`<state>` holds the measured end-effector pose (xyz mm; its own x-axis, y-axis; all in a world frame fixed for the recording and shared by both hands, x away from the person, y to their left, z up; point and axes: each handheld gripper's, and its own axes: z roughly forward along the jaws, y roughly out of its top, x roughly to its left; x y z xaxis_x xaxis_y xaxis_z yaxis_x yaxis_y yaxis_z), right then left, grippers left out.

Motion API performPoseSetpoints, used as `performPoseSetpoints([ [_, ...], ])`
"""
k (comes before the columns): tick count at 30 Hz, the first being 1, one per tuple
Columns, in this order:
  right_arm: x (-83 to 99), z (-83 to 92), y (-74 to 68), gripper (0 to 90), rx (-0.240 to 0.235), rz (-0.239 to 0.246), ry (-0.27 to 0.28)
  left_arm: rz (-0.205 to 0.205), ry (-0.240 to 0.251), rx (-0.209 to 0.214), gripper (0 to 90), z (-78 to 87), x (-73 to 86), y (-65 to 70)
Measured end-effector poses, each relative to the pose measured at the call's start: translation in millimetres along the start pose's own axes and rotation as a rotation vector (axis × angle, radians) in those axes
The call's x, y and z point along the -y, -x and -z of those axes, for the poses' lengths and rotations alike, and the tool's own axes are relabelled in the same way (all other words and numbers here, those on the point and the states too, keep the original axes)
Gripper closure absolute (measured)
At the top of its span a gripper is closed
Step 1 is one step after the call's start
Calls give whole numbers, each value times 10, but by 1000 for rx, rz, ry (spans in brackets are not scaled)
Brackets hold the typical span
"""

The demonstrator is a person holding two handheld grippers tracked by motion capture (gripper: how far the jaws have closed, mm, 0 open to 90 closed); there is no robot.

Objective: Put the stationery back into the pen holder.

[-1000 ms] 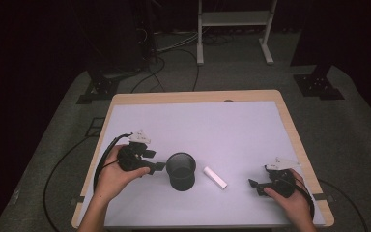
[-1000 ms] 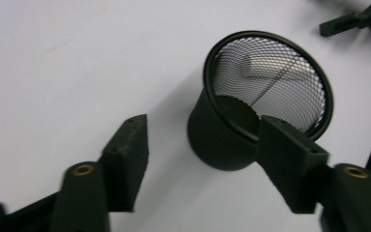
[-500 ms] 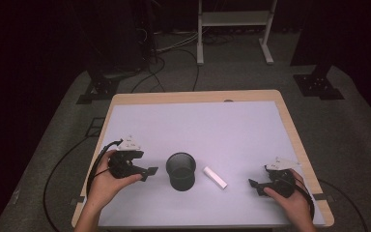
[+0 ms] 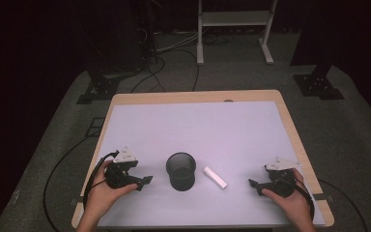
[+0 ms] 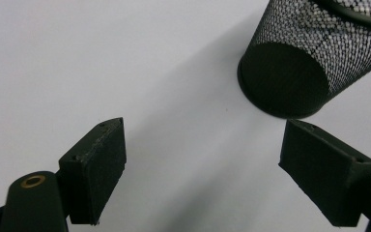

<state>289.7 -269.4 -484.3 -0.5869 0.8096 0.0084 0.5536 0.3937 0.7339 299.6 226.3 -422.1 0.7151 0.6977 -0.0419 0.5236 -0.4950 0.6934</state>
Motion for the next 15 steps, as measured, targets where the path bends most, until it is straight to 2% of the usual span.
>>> performPoseSetpoints([
  [11,-2,-3,2,139,0,0,-1,20,6,-11,163,-46,233,-20],
  [15,-2,-3,3,139,-1,-2,-2,13,3,-21,163,-127,336,-22],
])
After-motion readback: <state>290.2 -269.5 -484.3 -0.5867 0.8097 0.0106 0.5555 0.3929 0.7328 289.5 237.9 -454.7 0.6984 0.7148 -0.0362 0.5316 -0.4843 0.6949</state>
